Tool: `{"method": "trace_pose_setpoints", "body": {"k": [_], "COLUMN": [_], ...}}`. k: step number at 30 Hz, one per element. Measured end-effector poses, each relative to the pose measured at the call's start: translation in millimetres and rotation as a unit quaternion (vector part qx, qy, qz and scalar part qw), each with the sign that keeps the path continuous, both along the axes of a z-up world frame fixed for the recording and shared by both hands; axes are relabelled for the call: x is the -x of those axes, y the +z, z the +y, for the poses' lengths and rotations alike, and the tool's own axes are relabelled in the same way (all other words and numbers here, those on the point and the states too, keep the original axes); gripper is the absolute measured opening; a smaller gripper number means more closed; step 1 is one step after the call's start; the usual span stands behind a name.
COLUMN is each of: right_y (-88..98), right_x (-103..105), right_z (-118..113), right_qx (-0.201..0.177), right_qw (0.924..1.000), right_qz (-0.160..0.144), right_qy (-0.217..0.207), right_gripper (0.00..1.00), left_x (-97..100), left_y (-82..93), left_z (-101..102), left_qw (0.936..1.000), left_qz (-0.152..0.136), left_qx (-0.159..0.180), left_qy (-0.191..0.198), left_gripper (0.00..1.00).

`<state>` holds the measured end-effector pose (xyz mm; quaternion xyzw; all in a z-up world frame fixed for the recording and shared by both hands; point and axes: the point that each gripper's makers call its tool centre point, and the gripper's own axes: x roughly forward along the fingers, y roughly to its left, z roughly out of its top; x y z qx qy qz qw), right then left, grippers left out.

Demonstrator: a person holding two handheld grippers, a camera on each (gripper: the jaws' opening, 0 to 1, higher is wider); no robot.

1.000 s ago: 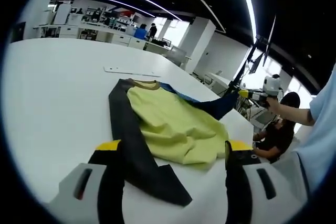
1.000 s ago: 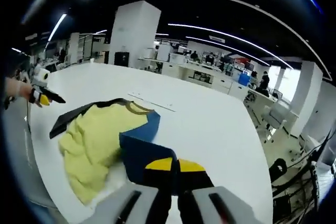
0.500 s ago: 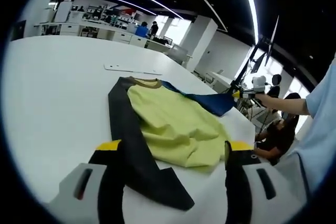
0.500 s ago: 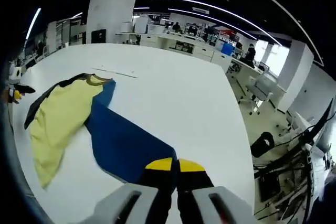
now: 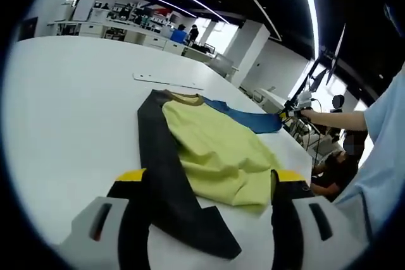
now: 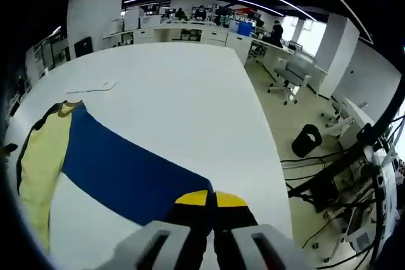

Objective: Fold the garment on the visible template until the final outline fits inside the template.

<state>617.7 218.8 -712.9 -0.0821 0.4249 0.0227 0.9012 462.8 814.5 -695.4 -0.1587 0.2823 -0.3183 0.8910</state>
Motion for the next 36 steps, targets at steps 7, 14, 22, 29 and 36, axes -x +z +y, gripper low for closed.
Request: {"method": "trace_pose_setpoints", "body": {"k": [7, 14, 22, 29, 36], "right_y": [-17.2, -22.1, -20.8, -27.3, -42.6], "right_x": [0, 2, -3, -10, -7], "right_z": [-1, 4, 14, 22, 21], "right_qx": [0.010, 0.012, -0.010, -0.006, 0.010], "right_qw": [0.9996, 0.9994, 0.9997, 0.9996, 0.9986], "right_qz": [0.026, 0.032, 0.022, 0.026, 0.050], "right_qy": [-0.001, 0.000, -0.005, 0.002, 0.017], "right_gripper": [0.00, 0.00, 0.00, 0.00, 0.00], "left_x": [-0.7, 1.1, -0.6, -0.5, 1.3], "left_y": [-3.1, -5.6, -4.4, -7.1, -9.7], "left_z": [3, 5, 5, 2, 4], "left_qw": [1.0000, 0.9999, 0.9998, 0.9998, 0.9998], "left_qz": [0.005, 0.010, 0.010, 0.012, 0.016], "left_qx": [0.001, -0.001, 0.003, 0.005, 0.003], "left_qy": [0.009, 0.013, 0.014, 0.011, 0.015], "left_gripper": [0.75, 0.75, 0.74, 0.74, 0.74]}}
